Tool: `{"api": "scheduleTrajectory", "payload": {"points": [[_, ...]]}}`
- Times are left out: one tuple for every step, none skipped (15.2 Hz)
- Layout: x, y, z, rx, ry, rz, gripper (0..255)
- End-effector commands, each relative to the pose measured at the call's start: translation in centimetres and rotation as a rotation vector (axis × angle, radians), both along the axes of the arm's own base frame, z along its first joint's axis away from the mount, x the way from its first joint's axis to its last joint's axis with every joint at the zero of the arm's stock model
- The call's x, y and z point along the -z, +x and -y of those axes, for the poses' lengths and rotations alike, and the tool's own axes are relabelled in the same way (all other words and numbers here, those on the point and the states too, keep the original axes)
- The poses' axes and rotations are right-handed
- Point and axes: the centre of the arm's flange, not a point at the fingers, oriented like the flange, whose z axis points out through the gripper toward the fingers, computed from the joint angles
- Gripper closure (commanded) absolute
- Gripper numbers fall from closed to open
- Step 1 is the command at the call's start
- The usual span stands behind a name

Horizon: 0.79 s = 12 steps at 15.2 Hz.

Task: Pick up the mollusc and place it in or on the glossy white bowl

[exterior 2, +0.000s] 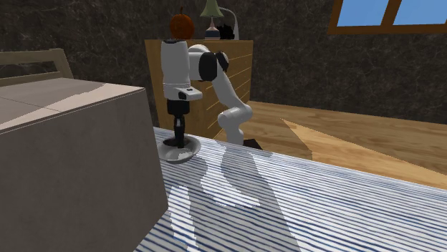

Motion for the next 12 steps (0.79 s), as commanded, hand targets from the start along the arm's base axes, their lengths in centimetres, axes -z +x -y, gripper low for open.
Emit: {"api": "scheduleTrajectory", "payload": {"points": [[0.25, 0.03, -0.02, 0.0, 0.0, 0.0, 255], [0.25, 0.03, -0.02, 0.0, 0.0, 0.0, 255], [0.25, 0.03, -0.02, 0.0, 0.0, 0.0, 255], [0.25, 0.03, -0.02, 0.0, 0.0, 0.0, 255], [0.25, 0.03, -0.02, 0.0, 0.0, 0.0, 255], [0.25, 0.03, -0.02, 0.0, 0.0, 0.0, 255], [0.25, 0.03, -0.02, 0.0, 0.0, 0.0, 0], [0.25, 0.03, -0.02, 0.0, 0.0, 0.0, 0], [0.25, 0.03, -0.02, 0.0, 0.0, 0.0, 0], [0.25, 0.03, -0.02, 0.0, 0.0, 0.0, 0], [0.25, 0.03, -0.02, 0.0, 0.0, 0.0, 0], [0.25, 0.03, -0.02, 0.0, 0.0, 0.0, 0]]}}
